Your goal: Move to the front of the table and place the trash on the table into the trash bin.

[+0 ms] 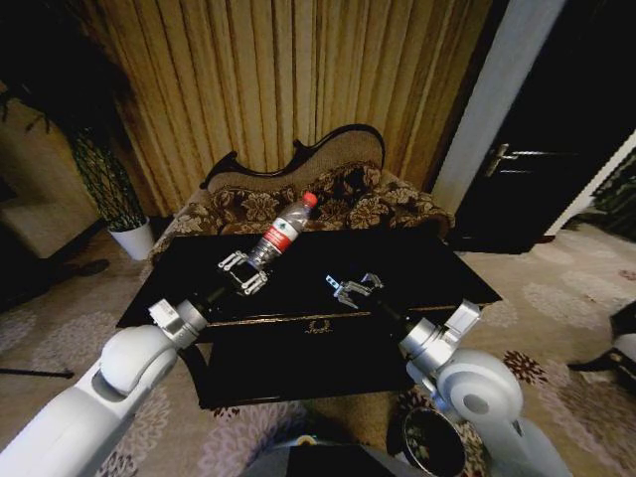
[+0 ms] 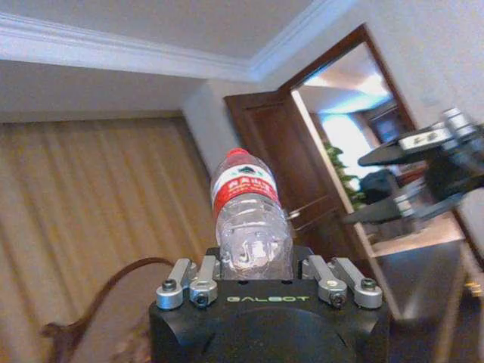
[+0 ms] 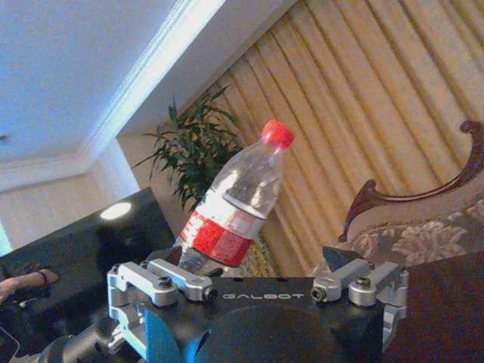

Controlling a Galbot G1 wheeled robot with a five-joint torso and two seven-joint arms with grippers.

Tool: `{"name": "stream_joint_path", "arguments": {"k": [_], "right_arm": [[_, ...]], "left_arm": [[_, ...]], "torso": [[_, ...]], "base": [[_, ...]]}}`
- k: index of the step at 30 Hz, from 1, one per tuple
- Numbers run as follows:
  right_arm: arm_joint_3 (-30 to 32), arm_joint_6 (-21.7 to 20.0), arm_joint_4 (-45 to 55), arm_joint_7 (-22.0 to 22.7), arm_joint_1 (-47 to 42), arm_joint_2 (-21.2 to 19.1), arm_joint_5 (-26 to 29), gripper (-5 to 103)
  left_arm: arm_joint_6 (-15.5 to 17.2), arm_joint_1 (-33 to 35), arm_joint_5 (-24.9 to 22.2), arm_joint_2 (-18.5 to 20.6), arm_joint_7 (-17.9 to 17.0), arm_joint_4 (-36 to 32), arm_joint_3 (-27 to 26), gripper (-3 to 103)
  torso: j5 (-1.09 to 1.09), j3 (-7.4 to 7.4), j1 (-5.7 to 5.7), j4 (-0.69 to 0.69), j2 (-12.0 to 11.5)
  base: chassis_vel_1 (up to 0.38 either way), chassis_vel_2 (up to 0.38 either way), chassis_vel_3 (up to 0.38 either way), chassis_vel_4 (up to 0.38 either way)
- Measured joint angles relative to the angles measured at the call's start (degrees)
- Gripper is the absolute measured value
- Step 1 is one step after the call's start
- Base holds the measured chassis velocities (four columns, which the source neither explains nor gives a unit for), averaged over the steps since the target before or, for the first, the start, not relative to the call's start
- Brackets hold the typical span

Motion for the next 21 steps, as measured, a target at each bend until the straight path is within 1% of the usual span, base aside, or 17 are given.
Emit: {"name": "stream_joint_path", "arguments": {"k": [3,7,9,13,21], "right_arm": [[-1.61,0.0,0.0,0.0,0.36,0.1,0.64,100],[-2.49,0.02,0.0,0.0,0.52,0.23,0.78,100],[-2.73,0.03,-0.02,0.0,1.12,0.05,1.82,100],[-2.88,0.02,-0.06,0.01,1.74,-0.39,2.73,100],[-3.98,-0.28,-0.13,0.04,2.17,-0.55,2.61,100]], "left_arm": [[-0.09,0.01,-0.6,2.26,-0.12,-1.63,1.82,42],[-0.17,0.06,-0.94,3.52,-0.16,-2.14,3.0,42],[-0.63,0.4,-1.1,4.97,-0.16,-2.3,3.87,42],[-1.27,0.3,-1.22,6.29,-0.18,-2.51,5.04,42],[-1.55,0.07,-0.98,7.82,-0.31,-3.91,8.05,42]], "torso": [[0.0,0.0,0.0,0.0,0.0],[0.0,0.0,0.0,0.0,0.0],[0.0,0.0,0.0,0.0,0.0],[0.0,0.0,0.0,0.0,0.0],[0.0,0.0,0.0,0.0,0.0]], "base": [[0.0,0.0,0.0,0.0],[0.0,0.0,0.0,0.0],[0.0,0.0,0.0,0.0],[0.0,0.0,0.0,0.0],[0.0,0.0,0.0,0.0]]}}
